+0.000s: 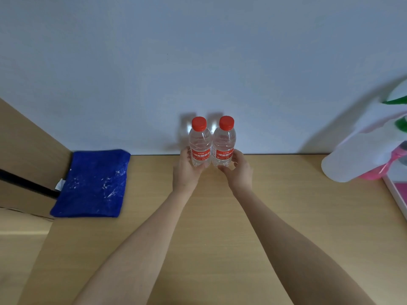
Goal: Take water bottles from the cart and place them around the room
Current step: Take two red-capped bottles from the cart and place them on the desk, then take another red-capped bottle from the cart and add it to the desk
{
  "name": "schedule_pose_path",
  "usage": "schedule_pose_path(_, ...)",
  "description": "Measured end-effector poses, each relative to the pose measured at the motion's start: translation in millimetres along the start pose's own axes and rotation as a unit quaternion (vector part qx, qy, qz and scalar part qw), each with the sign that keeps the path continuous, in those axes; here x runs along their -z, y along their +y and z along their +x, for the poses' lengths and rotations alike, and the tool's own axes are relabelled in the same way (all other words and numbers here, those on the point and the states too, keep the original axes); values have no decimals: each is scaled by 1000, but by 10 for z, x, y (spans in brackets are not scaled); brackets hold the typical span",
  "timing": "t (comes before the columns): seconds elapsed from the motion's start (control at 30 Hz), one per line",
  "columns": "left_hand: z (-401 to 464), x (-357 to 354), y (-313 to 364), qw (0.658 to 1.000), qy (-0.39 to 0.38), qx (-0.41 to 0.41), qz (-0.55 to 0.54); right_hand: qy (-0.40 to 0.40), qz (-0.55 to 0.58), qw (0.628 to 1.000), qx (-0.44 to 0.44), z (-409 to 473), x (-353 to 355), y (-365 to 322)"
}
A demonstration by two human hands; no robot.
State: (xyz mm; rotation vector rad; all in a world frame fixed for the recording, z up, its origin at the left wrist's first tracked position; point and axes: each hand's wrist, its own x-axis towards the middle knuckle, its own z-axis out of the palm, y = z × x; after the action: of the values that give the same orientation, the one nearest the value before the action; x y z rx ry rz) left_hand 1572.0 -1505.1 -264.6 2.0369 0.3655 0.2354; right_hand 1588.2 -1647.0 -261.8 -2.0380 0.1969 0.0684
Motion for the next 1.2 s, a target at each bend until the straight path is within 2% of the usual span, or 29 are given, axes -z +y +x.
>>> schedule_pose_path(0.17,-193,166,47,998,-38,-5,59,-13,-3,999,-29,-174,102,-10)
schedule_pose_path(0.3,-474,390,80,990,-45,34,127,-42,0,999,-5,-485,84,-99)
schedule_pose_path(0.5,-986,1030,51,976,-9,46,212,-181,-24,978,101,-1092,-344,-473)
schedule_pose_path(0.63,-1408,1758,-99,949,66,93,294,-267,-83,935,217,-1486,-745,-912)
schedule_pose_path(0.77,-1990,2588,-340,907,129,169,365,-360,-119,873,308,-2038,-1229,-1264)
schedule_pose_path(0.87,-2453,3160,-468,883,171,236,367,-403,-143,832,353,-2531,-1573,-1464)
schedule_pose_path(1.03,-3133,4035,-698,855,244,301,344,-465,-165,760,424,-3340,-2200,-1835)
schedule_pose_path(1.13,-3532,4575,-856,841,269,311,351,-488,-159,741,434,-3851,-2636,-2097)
schedule_pose_path(1.2,-3792,4962,-943,849,267,315,329,-496,-146,740,430,-4214,-2916,-2279)
